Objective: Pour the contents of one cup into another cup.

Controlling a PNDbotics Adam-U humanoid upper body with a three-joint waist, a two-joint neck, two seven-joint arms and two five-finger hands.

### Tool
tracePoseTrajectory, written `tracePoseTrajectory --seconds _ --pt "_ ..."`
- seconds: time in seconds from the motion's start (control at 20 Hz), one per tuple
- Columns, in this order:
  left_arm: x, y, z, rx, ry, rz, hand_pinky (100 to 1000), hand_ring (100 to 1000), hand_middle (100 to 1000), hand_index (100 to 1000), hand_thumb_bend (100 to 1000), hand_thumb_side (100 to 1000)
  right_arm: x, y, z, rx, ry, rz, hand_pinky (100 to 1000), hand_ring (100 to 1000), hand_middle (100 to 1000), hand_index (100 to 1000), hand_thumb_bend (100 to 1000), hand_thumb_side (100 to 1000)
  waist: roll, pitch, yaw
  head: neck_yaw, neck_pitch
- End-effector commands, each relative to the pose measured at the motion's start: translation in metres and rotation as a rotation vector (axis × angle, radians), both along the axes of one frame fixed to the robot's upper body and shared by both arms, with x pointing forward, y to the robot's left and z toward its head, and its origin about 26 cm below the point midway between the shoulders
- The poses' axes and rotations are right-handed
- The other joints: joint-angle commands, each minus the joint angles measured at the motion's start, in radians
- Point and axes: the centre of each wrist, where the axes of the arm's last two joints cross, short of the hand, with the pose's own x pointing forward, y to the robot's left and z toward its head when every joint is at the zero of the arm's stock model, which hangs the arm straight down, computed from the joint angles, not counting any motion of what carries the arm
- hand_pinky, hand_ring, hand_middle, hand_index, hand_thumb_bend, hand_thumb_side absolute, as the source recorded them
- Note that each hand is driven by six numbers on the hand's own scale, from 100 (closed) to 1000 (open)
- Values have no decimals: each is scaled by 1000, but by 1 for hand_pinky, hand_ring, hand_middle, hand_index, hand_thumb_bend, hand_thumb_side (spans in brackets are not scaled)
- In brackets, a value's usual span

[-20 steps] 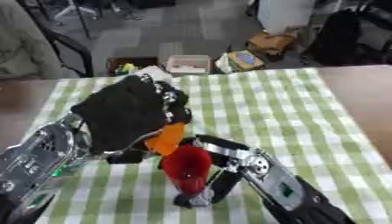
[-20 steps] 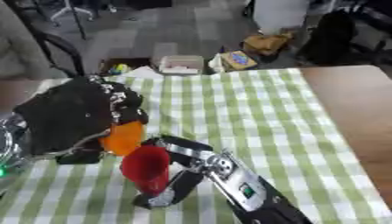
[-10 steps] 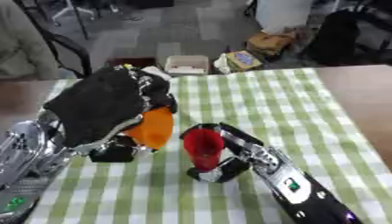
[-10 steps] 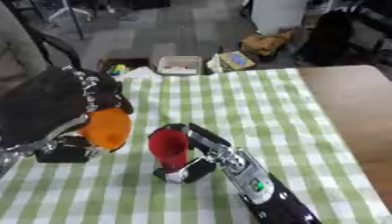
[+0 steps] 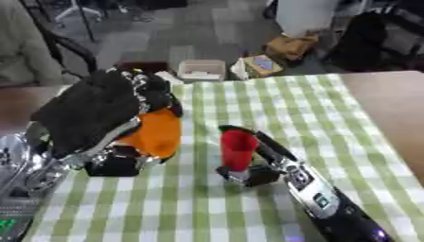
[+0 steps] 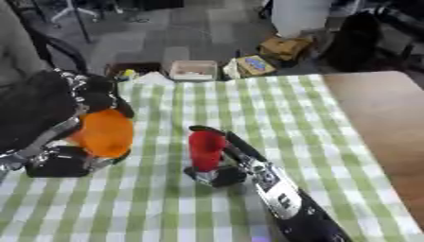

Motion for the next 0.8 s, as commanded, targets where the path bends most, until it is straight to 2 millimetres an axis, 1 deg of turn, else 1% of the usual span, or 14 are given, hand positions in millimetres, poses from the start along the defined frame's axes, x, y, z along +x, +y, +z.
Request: tracePoseTrajectory --seconds 0.05,0.2,0.25,0.3,0.45,0.5,0.55,0.6,0.7,0.8 --pt "-3 8 8 -34 -16 12 100 290 132 578 300 100 6 -13 8 -62 -69 -49 837 1000 589 983 682 490 -2 -16 0 -1 -8" --pt "-3 13 6 -73 7 18 100 301 128 580 260 100 7 -26 5 -91 -89 -105 836 1000 587 982 681 498 -5 -15 -1 -1 -7" --pt "-3 15 6 -86 16 19 100 301 128 580 260 100 8 -29 4 -96 -95 -120 836 1000 587 982 681 498 -6 -15 -2 -1 -7" --pt "-3 17 5 -102 28 25 100 307 126 582 234 100 8 -34 5 -97 -105 -138 830 1000 583 980 680 500 -8 -15 -3 0 -6" --pt "0 24 0 -163 65 47 100 319 122 584 201 100 8 -52 11 -91 -126 -198 824 1000 576 978 674 502 -12 -15 -7 4 -5" --pt "1 27 -2 -187 80 59 100 327 120 585 170 100 8 -60 13 -81 -131 -224 816 1000 571 977 663 503 -14 -14 -8 7 -4" --pt "3 30 -4 -211 96 68 100 329 119 586 158 100 7 -67 16 -69 -135 -248 814 1000 569 977 659 504 -16 -14 -10 8 -4" --pt "6 32 -8 -239 122 80 100 343 116 589 102 100 6 -75 19 -53 -141 -274 807 1000 561 977 640 507 -18 -14 -11 12 -3" --pt "12 36 -17 -304 190 91 100 362 111 595 100 100 4 -87 24 -17 -150 -316 789 1000 546 975 623 508 -23 -13 -14 16 -4" --pt "19 39 -25 -384 264 86 100 372 110 600 100 167 1 -95 30 30 -155 -347 775 1000 534 974 612 507 -28 -12 -18 21 -4"
